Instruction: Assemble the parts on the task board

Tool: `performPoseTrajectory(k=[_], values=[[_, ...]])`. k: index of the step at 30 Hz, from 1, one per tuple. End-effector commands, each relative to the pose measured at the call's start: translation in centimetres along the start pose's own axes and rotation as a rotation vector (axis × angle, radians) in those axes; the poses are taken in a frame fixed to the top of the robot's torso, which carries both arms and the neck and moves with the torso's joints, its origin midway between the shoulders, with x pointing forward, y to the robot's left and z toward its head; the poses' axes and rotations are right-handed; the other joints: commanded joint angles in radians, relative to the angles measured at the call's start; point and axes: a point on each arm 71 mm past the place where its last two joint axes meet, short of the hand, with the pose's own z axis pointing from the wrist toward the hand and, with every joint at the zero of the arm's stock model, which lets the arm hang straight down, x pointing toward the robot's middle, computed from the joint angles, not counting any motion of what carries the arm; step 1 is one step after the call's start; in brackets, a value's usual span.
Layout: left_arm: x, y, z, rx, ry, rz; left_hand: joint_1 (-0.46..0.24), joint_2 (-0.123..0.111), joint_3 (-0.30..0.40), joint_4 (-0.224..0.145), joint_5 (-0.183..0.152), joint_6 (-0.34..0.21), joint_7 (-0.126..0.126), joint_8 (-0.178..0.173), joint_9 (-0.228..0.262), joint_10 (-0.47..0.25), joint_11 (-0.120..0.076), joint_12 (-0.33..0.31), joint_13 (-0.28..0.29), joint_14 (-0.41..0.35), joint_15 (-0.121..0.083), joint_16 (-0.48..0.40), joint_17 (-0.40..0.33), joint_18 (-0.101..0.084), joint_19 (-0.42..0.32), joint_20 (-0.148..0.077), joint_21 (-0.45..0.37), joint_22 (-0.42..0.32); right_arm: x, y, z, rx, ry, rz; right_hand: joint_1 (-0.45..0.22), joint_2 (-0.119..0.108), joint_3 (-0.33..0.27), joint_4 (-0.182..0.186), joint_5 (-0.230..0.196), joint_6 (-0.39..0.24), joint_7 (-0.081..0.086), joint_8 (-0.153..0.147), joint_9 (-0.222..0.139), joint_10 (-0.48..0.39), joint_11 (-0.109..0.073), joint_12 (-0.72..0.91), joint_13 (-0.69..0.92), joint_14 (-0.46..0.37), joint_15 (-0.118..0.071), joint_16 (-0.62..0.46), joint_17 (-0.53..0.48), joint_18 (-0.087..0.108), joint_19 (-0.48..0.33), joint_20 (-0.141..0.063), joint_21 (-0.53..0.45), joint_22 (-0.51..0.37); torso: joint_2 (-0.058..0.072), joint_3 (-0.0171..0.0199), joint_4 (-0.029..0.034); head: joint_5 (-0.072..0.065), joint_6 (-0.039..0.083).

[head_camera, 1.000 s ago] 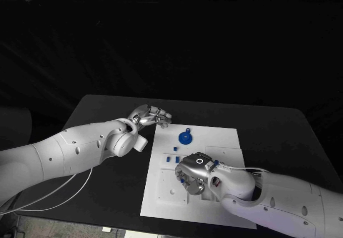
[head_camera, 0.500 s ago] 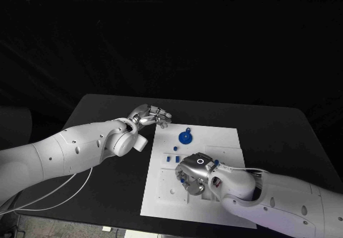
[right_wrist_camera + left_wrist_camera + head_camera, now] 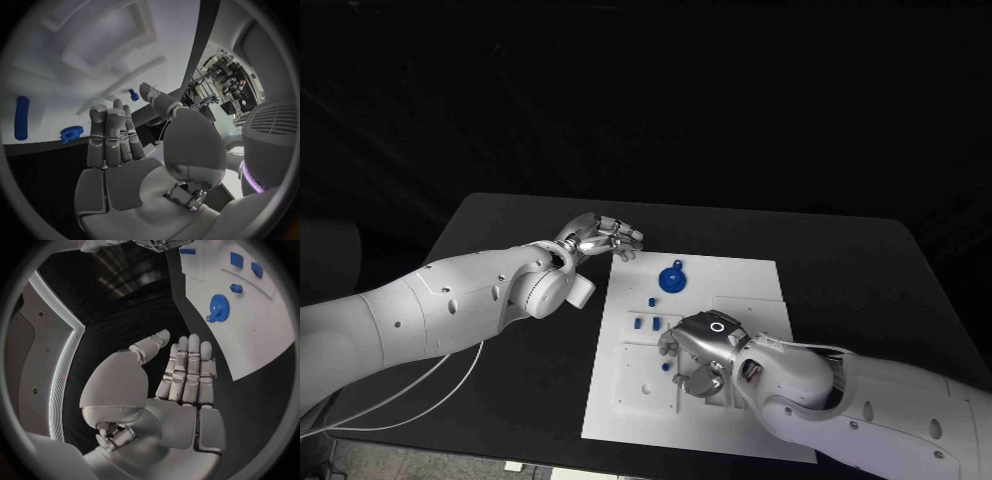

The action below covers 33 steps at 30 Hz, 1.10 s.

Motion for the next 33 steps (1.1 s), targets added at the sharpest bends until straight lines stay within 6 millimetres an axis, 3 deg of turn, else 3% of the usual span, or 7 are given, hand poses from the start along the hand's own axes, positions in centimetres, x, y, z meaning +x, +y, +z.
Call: performPoseTrajectory(k=[1, 5, 12, 18, 21, 24, 33], values=[[0.1, -0.1, 0.0, 0.007, 0.011, -0.009, -0.003, 0.003, -0.007, -0.001, 0.002, -0.006, 0.001, 0.004, -0.001, -0.009, -0.001, -0.002, -0.001, -0.004, 0.003, -0.003, 0.001, 0.019, -0.003, 0.003, -0.002, 0.002, -0.8, -0.2, -0.5, -0.001, -0.042, 0.059, -0.009, 0.000, -0.004, 0.004, -0.001, 0.001, -0.003, 0.004, 0.000, -0.002, -0.003, 0.001, -0.003, -0.001, 0.007, 0.003, -0.002, 0.030, -0.003, 0.001, -0.003, 0.017, 0.000, 0.0000, -0.0007, -0.004, 0.003], [0.0, -0.1, 0.0, 0.007, 0.008, -0.008, -0.003, 0.003, -0.007, -0.001, 0.002, -0.006, 0.001, 0.004, -0.001, -0.009, -0.001, -0.002, -0.001, -0.004, 0.003, -0.004, 0.002, 0.019, -0.003, 0.003, -0.002, 0.002, -2.4, -1.5, -1.2, 0.029, -0.059, 0.113, -0.003, 0.001, 0.003, 0.015, -0.002, 0.009, -0.009, 0.010, 0.002, 0.011, -0.007, 0.007, -0.003, 0.001, 0.004, 0.005, -0.002, 0.030, 0.001, 0.000, -0.003, 0.016, 0.000, 0.0000, -0.0007, -0.012, 0.010], [0.1, 0.0, 0.1, 0.008, 0.011, -0.009, -0.003, 0.003, -0.007, -0.001, 0.002, -0.006, 0.001, 0.004, -0.001, -0.009, -0.001, -0.002, -0.002, -0.005, 0.003, -0.004, 0.003, 0.019, -0.004, 0.003, -0.002, 0.002, -5.6, -6.0, -2.4, 0.119, -0.016, 0.269, 0.008, 0.002, 0.007, 0.029, 0.005, 0.016, -0.010, 0.015, 0.003, 0.019, -0.010, 0.010, -0.008, 0.001, 0.001, 0.008, -0.003, 0.030, 0.005, -0.001, -0.003, 0.016, 0.000, 0.0002, -0.0009, -0.023, 0.020], [0.1, 0.0, 0.1, 0.009, 0.015, -0.010, -0.003, 0.003, -0.007, 0.000, 0.002, -0.006, 0.001, 0.004, -0.001, -0.009, -0.001, -0.002, -0.002, -0.005, 0.003, -0.005, 0.003, 0.019, -0.004, 0.004, -0.003, 0.002, -7.4, -8.6, -4.2, 0.165, -0.011, 0.246, 0.007, 0.006, -0.041, 0.038, 0.062, 0.008, -0.005, 0.014, -0.001, 0.013, -0.007, 0.006, -0.020, -0.002, 0.003, 0.013, -0.004, 0.030, 0.006, -0.001, -0.002, 0.018, 0.001, 0.0003, 0.0011, -0.022, 0.023], [0.2, 0.0, 0.1, 0.008, 0.015, -0.010, -0.004, 0.003, -0.008, 0.000, 0.002, -0.006, 0.002, 0.004, -0.001, -0.009, -0.001, -0.002, -0.002, -0.005, 0.003, -0.005, 0.004, 0.019, -0.004, 0.004, -0.003, 0.002, -7.4, -9.9, -4.8, 0.198, 0.030, 0.235, 0.005, 0.006, -0.065, 0.035, 0.071, 0.003, -0.008, 0.013, -0.003, 0.007, -0.005, 0.002, -0.026, -0.004, 0.005, 0.014, -0.005, 0.030, 0.004, 0.000, -0.003, 0.018, 0.001, 0.0008, -0.0011, -0.016, 0.023], [0.2, 0.0, 0.1, 0.009, 0.016, -0.010, -0.003, 0.003, -0.008, -0.001, 0.002, -0.007, 0.002, 0.004, -0.002, -0.009, -0.001, -0.002, -0.002, -0.005, 0.004, -0.005, 0.004, 0.019, -0.005, 0.004, -0.003, 0.003, -7.1, -10.6, -5.3, 0.219, 0.061, 0.227, -0.005, 0.008, -0.090, 0.033, 0.084, 0.001, -0.008, 0.013, -0.005, -0.004, -0.001, -0.004, -0.032, -0.005, 0.009, 0.016, -0.005, 0.030, 0.001, 0.001, -0.004, 0.019, 0.000, 0.0001, 0.0015, -0.015, 0.022], [0.1, 0.1, 0.0, 0.007, 0.012, -0.010, -0.003, 0.003, -0.008, -0.001, 0.001, -0.008, 0.002, 0.004, -0.002, -0.010, -0.001, -0.003, -0.003, -0.005, 0.004, -0.007, 0.006, 0.019, -0.005, 0.004, -0.004, 0.003, -6.3, -10.9, -5.3, 0.223, 0.116, 0.119, -0.038, 0.009, -0.180, 0.027, 0.112, -0.036, -0.024, 0.000, -0.014, -0.037, 0.012, -0.020, -0.053, -0.021, 0.022, 0.018, -0.007, 0.030, -0.016, 0.007, -0.011, 0.018, 0.001, 0.0000, 0.0004, -0.016, 0.023]])
